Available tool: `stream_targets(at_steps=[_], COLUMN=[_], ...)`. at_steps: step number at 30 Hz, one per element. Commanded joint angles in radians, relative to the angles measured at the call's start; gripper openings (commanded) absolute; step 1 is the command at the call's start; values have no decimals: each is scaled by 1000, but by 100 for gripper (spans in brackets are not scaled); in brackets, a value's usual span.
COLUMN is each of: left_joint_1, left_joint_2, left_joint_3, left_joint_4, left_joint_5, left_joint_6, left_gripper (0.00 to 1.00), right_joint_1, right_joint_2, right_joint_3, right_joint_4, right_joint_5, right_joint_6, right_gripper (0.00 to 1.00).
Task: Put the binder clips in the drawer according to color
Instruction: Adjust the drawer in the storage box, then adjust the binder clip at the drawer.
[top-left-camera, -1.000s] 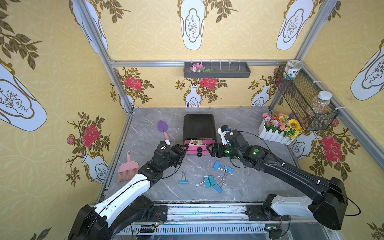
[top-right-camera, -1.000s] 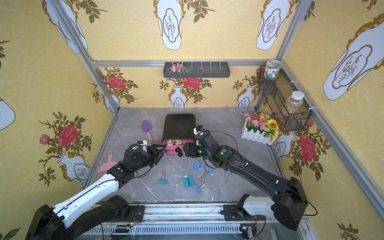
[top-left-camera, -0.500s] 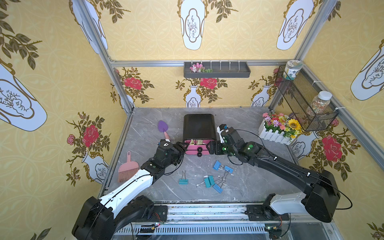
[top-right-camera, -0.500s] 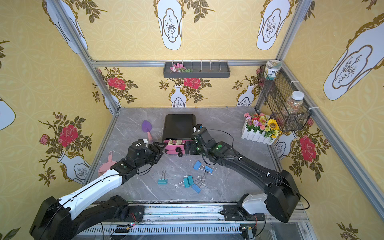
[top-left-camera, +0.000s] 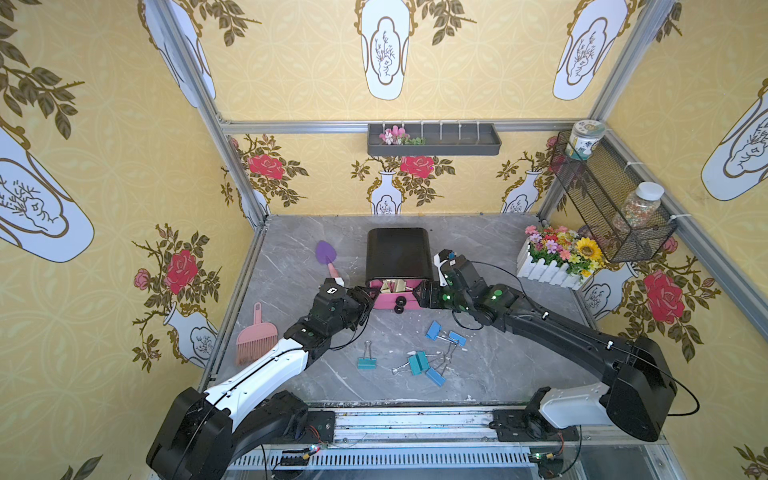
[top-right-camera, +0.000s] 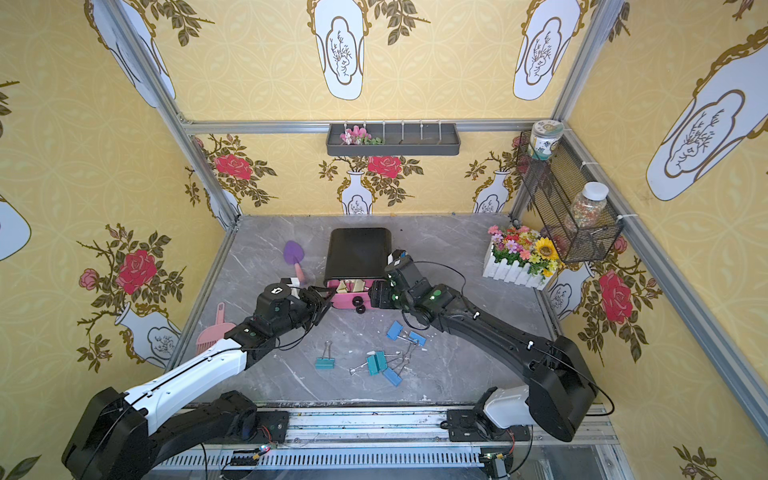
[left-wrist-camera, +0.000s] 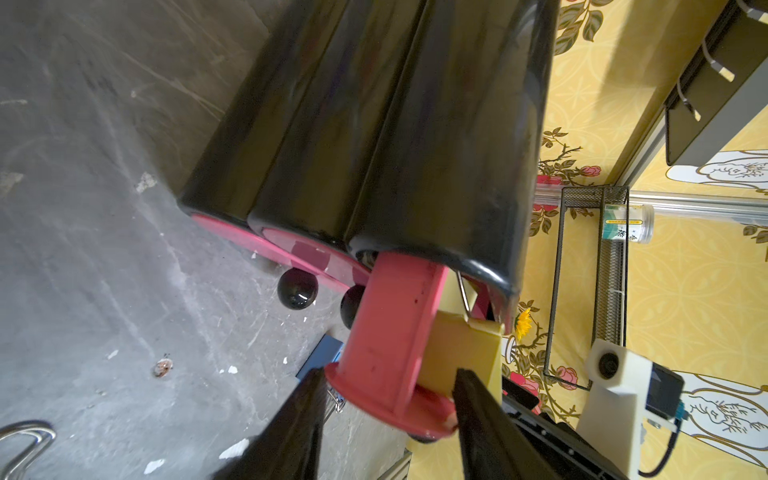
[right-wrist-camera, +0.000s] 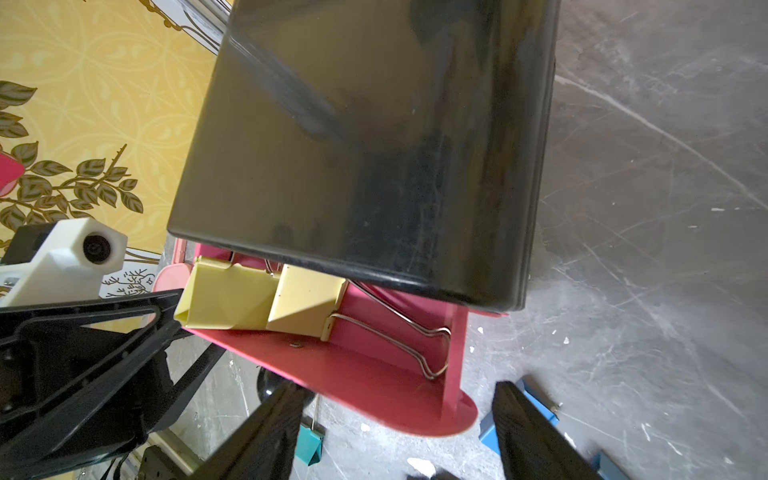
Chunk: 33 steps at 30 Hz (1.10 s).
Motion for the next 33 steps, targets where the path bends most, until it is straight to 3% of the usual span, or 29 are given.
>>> stream_targets(at_steps=[1, 8, 20, 33], left_joint_1=[-8, -23, -23, -23], left_joint_2=[-9, -43, -27, -38], left_joint_3=[-15, -30, -27, -10], left_joint_4=[4, -2, -50, -58], left_joint_5=[18, -4, -23, -29], left_joint_6=[-3, -22, -11, 10], left_gripper=[53, 52, 59, 61], right_joint_1=[8, 19, 17, 17], right_joint_2=[-7, -40, -84, -66], right_joint_3=[-5, -7, 30, 101], right_joint_4=[49, 27, -48, -86], right_joint_5=[-19, -1, 35, 44], right_joint_6=[20, 15, -24, -54], right_gripper=[75, 75, 87, 88])
